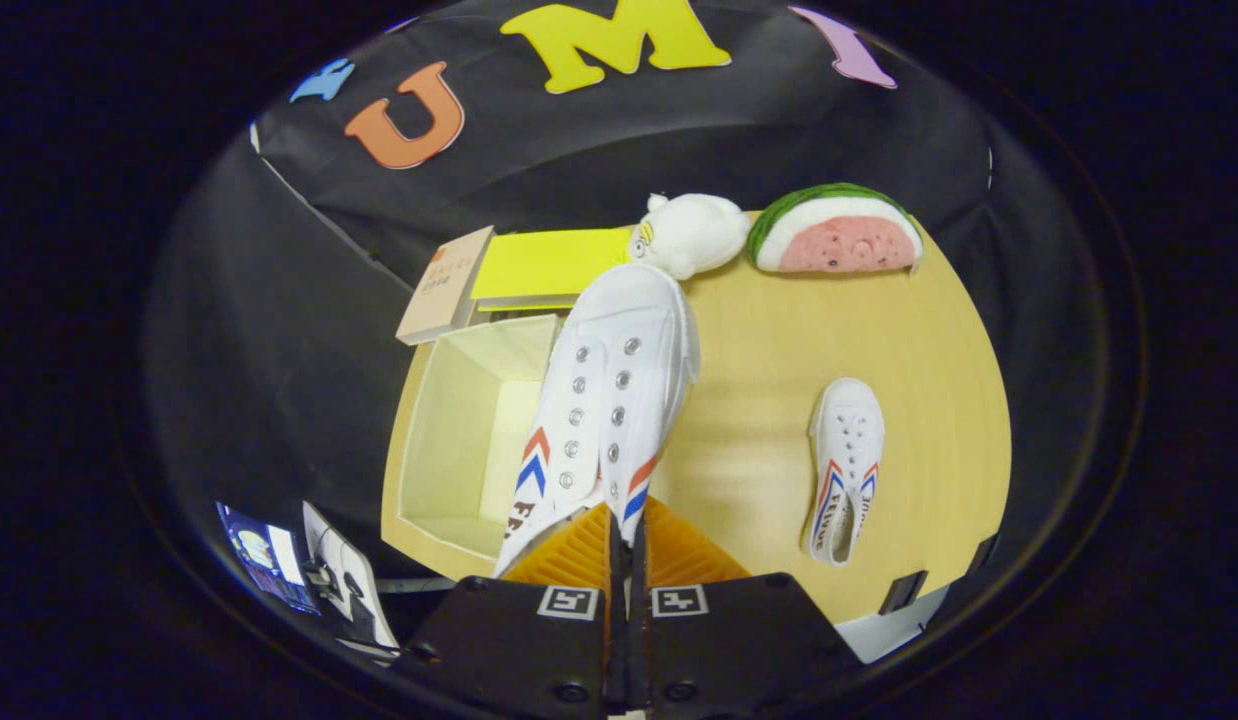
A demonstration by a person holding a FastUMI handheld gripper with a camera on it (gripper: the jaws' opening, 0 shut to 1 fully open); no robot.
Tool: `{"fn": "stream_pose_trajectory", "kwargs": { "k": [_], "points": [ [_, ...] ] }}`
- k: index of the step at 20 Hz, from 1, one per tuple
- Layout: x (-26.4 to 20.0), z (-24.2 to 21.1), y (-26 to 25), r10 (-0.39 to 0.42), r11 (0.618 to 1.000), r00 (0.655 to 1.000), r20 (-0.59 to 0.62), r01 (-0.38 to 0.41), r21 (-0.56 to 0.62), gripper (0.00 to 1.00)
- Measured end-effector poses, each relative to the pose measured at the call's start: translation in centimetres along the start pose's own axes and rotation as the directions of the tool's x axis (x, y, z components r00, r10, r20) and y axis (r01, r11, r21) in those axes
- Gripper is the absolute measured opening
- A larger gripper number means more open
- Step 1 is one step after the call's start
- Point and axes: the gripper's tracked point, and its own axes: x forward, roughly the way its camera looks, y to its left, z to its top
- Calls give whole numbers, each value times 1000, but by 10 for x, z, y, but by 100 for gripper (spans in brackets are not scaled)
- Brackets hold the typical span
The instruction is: Open the storage box then place both shoes into the box .Put the left shoe in first, then the right shoe, with the right side of both shoes facing outward in a uniform manner.
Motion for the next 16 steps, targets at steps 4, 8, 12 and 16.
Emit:
{"fn": "stream_pose_trajectory", "kwargs": {
  "k": [4,8,12,16],
  "points": [
    [30,-5,53,56,998,998,-15,-56,-26,6],
    [68,-5,100,72,995,997,1,-72,-73,6],
    [117,-16,136,56,992,998,-24,-58,-108,5],
    [162,-25,148,-4,994,999,-32,0,-108,6]
  ]
}}
